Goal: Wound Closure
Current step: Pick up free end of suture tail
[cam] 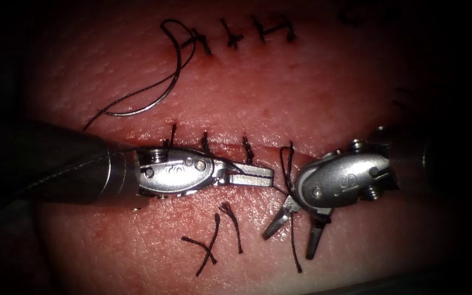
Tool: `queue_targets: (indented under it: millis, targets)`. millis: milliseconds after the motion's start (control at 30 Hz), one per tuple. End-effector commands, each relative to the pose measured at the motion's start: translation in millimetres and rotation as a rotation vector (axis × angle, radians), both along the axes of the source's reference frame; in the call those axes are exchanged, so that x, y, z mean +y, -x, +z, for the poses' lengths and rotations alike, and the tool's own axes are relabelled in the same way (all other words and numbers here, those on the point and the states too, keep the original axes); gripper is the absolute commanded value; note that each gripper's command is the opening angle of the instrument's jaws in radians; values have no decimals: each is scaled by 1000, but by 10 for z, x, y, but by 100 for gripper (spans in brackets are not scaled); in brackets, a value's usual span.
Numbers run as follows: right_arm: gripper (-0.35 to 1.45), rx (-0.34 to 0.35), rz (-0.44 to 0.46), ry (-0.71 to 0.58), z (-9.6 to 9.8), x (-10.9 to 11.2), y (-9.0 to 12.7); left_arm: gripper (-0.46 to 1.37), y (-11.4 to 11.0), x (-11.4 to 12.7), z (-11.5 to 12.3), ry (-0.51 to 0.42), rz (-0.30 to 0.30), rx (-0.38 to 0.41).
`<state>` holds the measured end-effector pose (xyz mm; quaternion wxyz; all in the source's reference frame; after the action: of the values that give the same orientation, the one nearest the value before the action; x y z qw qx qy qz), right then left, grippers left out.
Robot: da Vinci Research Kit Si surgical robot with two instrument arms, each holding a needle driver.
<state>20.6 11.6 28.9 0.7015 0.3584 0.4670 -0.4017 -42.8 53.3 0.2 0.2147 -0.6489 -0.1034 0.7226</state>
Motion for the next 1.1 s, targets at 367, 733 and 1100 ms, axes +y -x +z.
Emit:
queue_targets:
  millis: [367,733,1100]
  targets:
    - [110,-30,-63,66,7,-12,7,-35,-3,-4,-1,-1,11,-5]
    - [107,-37,-85,101,10,-23,8,-35,-5,-5,-2,0,14,-6]
    - [99,-57,-158,199,15,-39,7,-35,-6,-11,-4,0,17,-5]
